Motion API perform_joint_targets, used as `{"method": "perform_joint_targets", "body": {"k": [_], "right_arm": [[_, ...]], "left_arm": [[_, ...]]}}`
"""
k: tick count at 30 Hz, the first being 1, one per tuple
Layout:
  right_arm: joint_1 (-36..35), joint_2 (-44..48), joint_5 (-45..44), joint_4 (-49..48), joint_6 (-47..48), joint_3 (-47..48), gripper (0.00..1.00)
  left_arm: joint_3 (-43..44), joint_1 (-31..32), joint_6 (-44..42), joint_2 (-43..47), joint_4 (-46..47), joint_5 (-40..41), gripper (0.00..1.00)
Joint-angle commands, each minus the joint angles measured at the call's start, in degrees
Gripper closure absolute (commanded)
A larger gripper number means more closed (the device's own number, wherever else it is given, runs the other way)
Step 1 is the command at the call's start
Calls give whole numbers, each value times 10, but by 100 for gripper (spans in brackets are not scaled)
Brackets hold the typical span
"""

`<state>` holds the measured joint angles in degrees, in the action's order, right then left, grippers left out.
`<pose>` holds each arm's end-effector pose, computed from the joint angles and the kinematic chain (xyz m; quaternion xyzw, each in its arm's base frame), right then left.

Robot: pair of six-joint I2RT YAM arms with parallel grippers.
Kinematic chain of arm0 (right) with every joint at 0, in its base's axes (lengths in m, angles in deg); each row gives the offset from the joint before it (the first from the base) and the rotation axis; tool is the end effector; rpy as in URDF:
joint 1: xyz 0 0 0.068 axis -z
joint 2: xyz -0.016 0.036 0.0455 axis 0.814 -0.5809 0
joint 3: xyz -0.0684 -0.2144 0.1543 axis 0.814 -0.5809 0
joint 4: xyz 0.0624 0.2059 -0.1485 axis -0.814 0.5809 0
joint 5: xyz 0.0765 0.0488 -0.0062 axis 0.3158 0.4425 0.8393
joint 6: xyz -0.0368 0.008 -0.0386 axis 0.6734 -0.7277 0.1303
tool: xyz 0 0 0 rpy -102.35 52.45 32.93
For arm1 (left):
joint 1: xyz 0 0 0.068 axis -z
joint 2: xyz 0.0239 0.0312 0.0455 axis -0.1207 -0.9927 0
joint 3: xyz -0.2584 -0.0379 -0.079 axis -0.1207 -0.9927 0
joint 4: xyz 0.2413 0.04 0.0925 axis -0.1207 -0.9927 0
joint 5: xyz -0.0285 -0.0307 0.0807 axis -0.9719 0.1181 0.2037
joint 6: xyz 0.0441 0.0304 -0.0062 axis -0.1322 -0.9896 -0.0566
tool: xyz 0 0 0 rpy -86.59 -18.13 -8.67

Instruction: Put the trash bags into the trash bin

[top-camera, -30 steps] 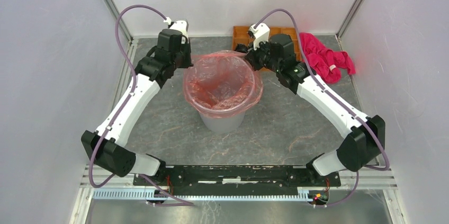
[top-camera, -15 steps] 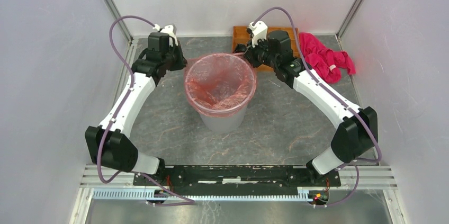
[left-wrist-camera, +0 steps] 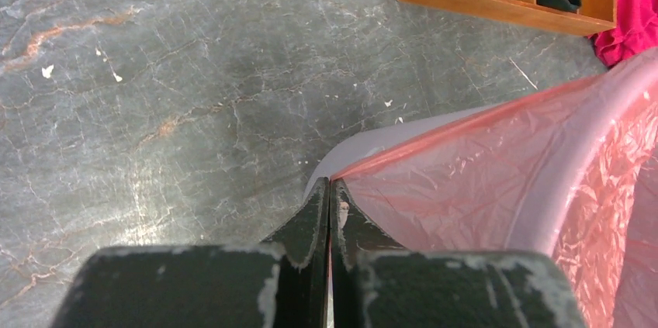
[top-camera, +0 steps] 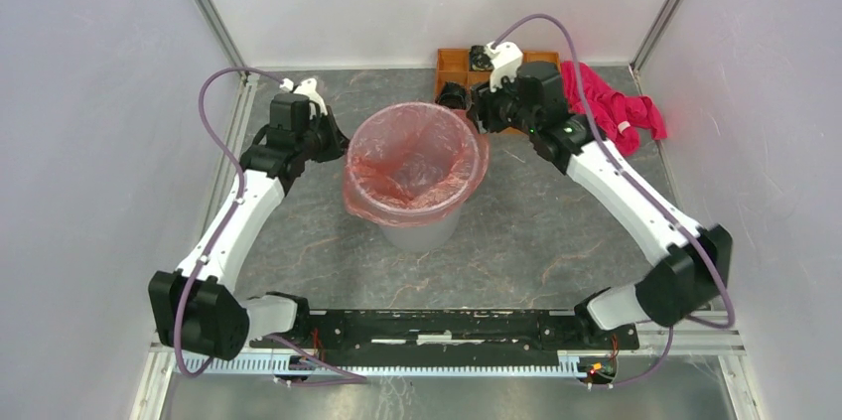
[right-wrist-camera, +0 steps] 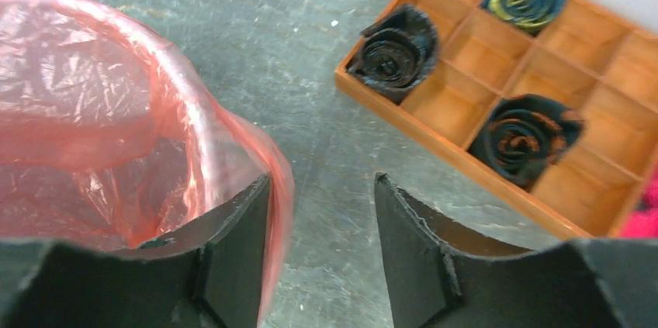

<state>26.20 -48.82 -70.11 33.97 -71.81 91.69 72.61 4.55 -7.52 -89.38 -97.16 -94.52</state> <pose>0.3025 0.1670 0.3617 -0.2131 0.8106 0.1879 0.5120 0.2718 -0.0602 0.3217 -0.0535 0.8866 -0.1908 0.4179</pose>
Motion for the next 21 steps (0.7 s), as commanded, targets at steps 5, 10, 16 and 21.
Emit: {"method": "perform_joint_targets", "body": {"k": [5, 10, 16, 21], "right_arm": [[20, 147, -10, 28, -17, -29, 28], [60, 176, 114, 2, -47, -78, 22], [113, 160, 289, -81, -113, -134, 24], [122, 148, 327, -134, -145, -170, 36]], "left_arm": [[-64, -5, 39, 66, 40, -6, 98], [-94, -5, 52, 94, 47, -2, 98], [-113, -5, 56, 123, 42, 12, 98], [-120, -5, 59, 148, 31, 22, 98]]}}
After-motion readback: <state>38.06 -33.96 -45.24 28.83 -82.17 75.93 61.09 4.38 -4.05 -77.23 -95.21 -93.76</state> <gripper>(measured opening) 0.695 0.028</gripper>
